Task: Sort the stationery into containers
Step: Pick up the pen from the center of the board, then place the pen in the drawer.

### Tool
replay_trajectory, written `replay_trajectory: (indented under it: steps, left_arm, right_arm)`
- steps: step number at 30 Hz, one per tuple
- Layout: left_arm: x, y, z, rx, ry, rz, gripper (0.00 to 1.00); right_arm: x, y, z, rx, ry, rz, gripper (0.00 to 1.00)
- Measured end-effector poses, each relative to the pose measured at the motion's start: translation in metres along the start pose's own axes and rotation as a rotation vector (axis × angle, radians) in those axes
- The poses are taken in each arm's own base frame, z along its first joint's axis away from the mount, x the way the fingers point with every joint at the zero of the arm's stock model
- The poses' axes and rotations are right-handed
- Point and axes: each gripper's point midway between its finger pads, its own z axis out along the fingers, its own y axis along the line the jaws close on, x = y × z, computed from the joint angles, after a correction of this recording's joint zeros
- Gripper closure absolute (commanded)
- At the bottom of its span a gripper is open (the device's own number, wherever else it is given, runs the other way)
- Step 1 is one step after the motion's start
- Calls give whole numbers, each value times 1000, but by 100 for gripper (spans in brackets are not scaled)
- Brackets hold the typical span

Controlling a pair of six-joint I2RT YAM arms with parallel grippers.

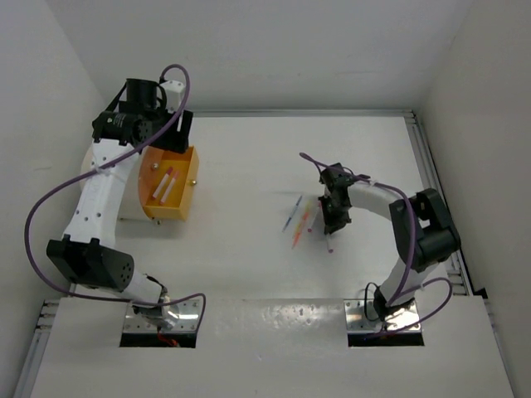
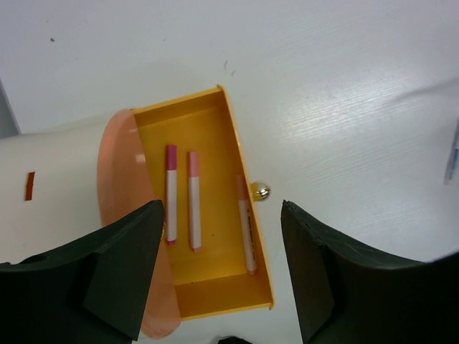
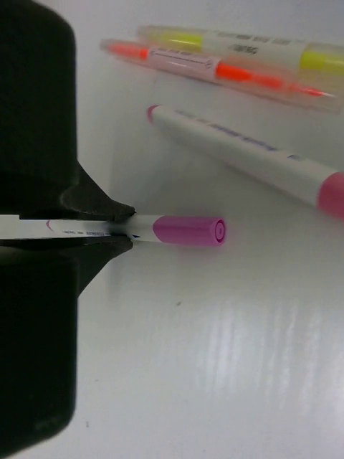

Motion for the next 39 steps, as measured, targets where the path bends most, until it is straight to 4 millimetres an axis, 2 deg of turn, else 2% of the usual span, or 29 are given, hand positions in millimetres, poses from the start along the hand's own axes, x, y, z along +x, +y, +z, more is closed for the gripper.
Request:
replay_trajectory:
  steps: [4, 6, 9, 12, 15, 18, 21, 24, 27, 30, 34, 35, 36, 37, 39]
  left_arm:
    - [-6, -13, -10, 90, -49, -10, 25]
    - [-9, -26, -23, 179, -105, -24, 25]
    - [-9, -57, -49, 362, -232, -60, 25]
    - [8, -100, -73, 587, -340, -138, 25]
    - [22, -132, -86, 772, -369, -226, 26]
    - [19, -150, -89, 890, -358, -286, 26]
    - [9, -162, -91, 953, -355, -307, 25]
    - [2, -174, -99, 1004, -363, -311, 26]
    - [-4, -184, -107, 1048, -375, -307, 26]
    - [-10, -189, -112, 1076, -394, -302, 31]
    - [-14, -193, -117, 1099, -408, -301, 52]
    - [-15, -193, -118, 1103, -410, -302, 63]
    - [-16, -193, -120, 1110, -411, -307, 67]
    - [-17, -194, -121, 1116, -413, -308, 78]
    - [-19, -193, -120, 1115, -420, -320, 86]
  right_arm:
    - [7, 0, -17, -44, 1, 1, 100]
    - [1, 8, -39, -111, -26, -4, 100]
    - [-23, 31, -79, -242, -125, -25, 100]
    - [-57, 70, -131, -412, -297, -89, 100]
    - [-75, 119, -182, -577, -442, -181, 100]
    - [-84, 171, -229, -729, -549, -279, 100]
    - [-82, 219, -269, -864, -612, -371, 100]
    - [-82, 248, -294, -941, -646, -421, 100]
    - [-82, 269, -311, -998, -668, -453, 100]
    - [-79, 279, -315, -1021, -665, -468, 100]
    - [-78, 287, -312, -1029, -648, -473, 100]
    - [-78, 288, -310, -1030, -644, -473, 100]
    - [-78, 288, -309, -1028, -643, -471, 100]
    - [-78, 289, -309, -1030, -641, -471, 100]
    - [-77, 291, -313, -1044, -643, -476, 100]
